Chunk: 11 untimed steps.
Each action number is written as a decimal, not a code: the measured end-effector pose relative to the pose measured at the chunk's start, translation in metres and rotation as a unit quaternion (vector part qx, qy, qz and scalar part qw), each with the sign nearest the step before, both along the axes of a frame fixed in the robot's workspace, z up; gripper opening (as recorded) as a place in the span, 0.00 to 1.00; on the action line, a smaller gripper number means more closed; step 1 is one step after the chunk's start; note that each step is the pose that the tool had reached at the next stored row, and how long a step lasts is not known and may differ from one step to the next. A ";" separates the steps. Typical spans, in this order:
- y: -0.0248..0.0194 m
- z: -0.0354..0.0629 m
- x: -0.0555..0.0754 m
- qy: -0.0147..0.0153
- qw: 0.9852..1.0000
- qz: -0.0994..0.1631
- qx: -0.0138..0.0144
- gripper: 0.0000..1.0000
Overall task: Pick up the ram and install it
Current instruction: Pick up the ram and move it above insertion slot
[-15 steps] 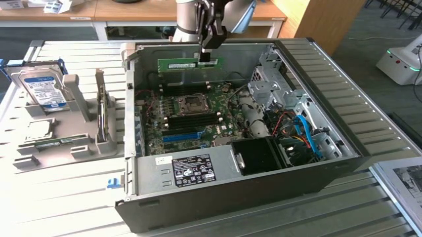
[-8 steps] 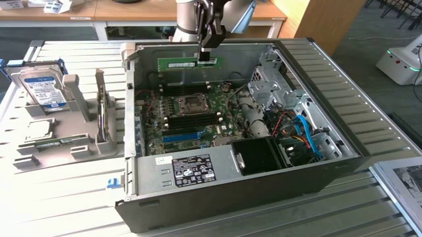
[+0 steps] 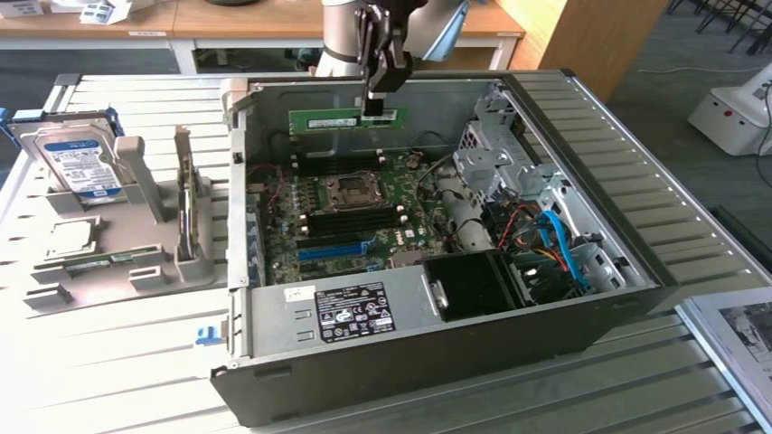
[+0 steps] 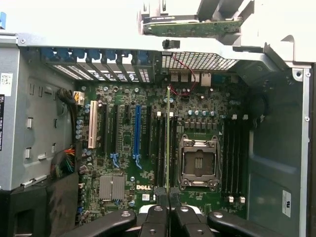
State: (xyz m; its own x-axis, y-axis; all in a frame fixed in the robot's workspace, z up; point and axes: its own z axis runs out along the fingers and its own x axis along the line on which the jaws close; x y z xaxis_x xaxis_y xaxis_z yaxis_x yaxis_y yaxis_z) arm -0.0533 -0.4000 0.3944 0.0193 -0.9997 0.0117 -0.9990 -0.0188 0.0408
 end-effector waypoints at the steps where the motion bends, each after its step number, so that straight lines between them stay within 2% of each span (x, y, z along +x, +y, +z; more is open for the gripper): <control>1: 0.0000 0.0000 0.000 0.000 1.000 0.000 0.000 0.12; 5: 0.0000 -0.0001 0.001 0.000 1.000 0.000 0.000 0.12; 11: 0.0000 -0.0001 0.009 0.000 1.000 0.000 0.000 0.12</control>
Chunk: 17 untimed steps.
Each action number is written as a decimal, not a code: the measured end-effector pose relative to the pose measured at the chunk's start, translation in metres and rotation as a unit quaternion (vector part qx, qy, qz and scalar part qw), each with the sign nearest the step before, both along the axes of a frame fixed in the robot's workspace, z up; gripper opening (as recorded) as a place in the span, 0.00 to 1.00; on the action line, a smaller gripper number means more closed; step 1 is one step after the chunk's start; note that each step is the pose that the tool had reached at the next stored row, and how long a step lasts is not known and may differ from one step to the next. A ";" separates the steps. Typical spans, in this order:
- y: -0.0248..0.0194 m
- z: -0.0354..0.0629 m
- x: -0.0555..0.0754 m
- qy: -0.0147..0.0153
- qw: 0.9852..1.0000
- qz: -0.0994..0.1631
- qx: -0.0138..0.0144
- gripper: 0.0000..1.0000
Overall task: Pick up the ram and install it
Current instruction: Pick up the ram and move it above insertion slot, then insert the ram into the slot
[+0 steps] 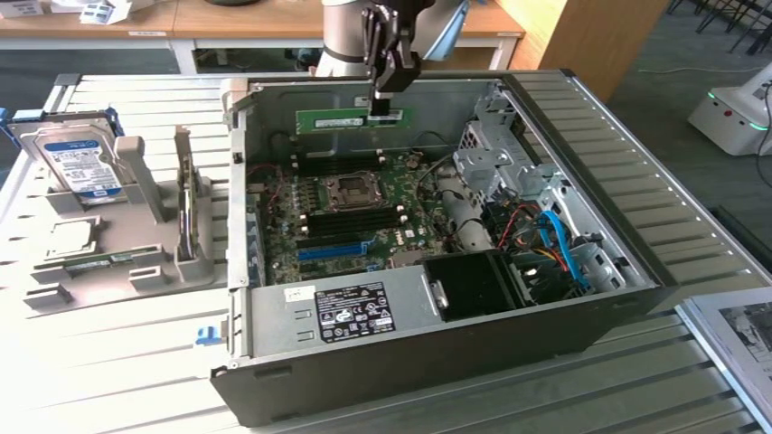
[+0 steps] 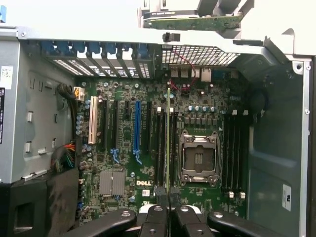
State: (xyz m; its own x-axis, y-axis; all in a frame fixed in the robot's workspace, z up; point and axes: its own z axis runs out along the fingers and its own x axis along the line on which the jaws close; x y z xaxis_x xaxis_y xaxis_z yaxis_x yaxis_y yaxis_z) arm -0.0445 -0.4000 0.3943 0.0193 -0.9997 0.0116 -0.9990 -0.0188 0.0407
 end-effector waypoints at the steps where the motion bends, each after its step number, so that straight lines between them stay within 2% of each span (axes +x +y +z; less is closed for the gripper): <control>1: 0.0000 0.0000 0.002 0.000 1.000 0.000 0.000 0.12; 5: 0.0000 0.0000 0.006 0.000 1.000 0.000 0.000 0.12; 17: 0.0000 0.0000 0.006 0.000 1.000 0.000 0.000 0.12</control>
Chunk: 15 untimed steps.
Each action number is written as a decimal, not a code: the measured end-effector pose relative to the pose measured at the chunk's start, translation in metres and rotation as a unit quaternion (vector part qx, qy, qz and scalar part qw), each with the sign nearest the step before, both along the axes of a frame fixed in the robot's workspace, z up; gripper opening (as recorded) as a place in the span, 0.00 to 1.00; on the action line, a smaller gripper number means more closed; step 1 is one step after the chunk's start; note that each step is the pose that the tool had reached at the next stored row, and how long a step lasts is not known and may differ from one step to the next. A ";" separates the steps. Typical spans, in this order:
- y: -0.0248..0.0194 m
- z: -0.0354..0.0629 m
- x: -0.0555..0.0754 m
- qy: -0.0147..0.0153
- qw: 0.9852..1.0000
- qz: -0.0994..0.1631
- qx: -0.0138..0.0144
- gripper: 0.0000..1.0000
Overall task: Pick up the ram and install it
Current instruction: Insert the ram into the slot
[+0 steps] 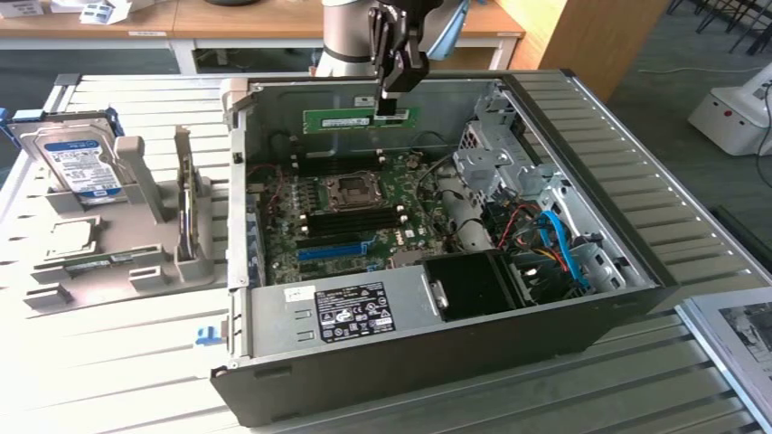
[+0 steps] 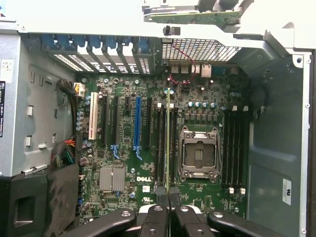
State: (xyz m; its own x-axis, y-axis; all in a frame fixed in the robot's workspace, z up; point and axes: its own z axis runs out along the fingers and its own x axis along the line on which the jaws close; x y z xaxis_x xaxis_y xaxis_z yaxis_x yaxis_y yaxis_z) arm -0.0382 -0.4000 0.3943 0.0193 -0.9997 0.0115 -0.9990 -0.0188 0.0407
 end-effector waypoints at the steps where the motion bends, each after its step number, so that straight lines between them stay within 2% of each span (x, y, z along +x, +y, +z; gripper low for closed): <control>1: 0.0000 0.0000 0.000 0.000 1.000 0.000 0.000 0.12; 6: 0.0000 -0.0044 0.000 0.000 1.000 0.000 0.001 0.12; 15: 0.0000 -0.0205 0.000 0.000 1.000 0.000 0.001 0.12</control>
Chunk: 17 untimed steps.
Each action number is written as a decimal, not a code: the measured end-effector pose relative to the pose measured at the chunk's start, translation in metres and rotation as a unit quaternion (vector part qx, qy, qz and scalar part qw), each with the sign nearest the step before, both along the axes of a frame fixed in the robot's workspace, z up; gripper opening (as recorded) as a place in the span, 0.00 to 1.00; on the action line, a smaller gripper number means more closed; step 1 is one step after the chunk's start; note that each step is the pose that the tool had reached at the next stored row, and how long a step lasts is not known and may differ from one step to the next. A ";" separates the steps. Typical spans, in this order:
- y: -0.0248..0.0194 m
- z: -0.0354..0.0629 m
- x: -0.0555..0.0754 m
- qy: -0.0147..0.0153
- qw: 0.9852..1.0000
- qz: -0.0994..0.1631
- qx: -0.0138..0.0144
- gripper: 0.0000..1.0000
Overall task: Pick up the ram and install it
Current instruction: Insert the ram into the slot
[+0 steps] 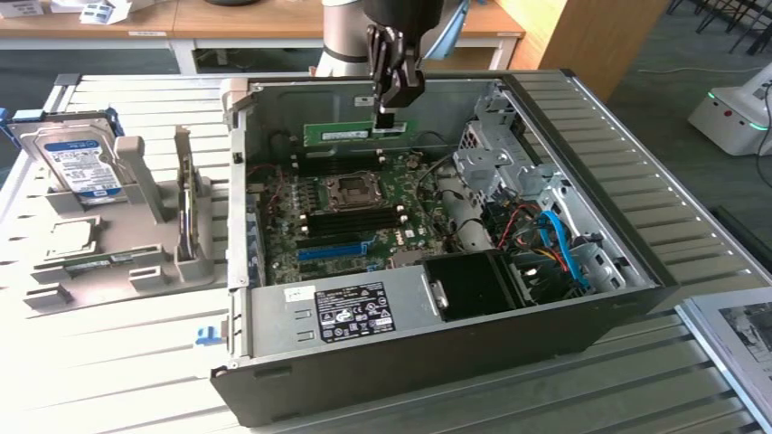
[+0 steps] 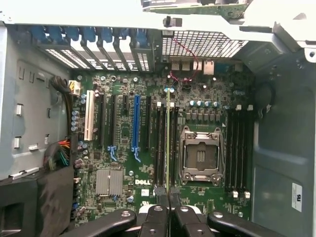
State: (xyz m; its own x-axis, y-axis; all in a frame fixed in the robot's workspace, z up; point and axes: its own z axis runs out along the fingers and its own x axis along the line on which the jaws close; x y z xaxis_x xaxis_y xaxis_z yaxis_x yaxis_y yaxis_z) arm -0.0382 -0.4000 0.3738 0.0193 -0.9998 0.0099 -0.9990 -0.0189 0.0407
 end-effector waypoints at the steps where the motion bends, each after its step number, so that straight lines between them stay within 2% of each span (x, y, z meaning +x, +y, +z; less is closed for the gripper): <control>1: 0.0000 -0.0018 0.000 0.000 1.000 0.000 0.000 0.12; 17: 0.0000 -0.0310 0.000 0.000 1.000 0.000 0.000 0.12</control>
State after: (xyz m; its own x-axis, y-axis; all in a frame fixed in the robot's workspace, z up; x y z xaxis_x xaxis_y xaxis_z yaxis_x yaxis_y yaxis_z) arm -0.0382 -0.4000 0.3428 0.0194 -0.9998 0.0099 -0.9990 -0.0189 0.0407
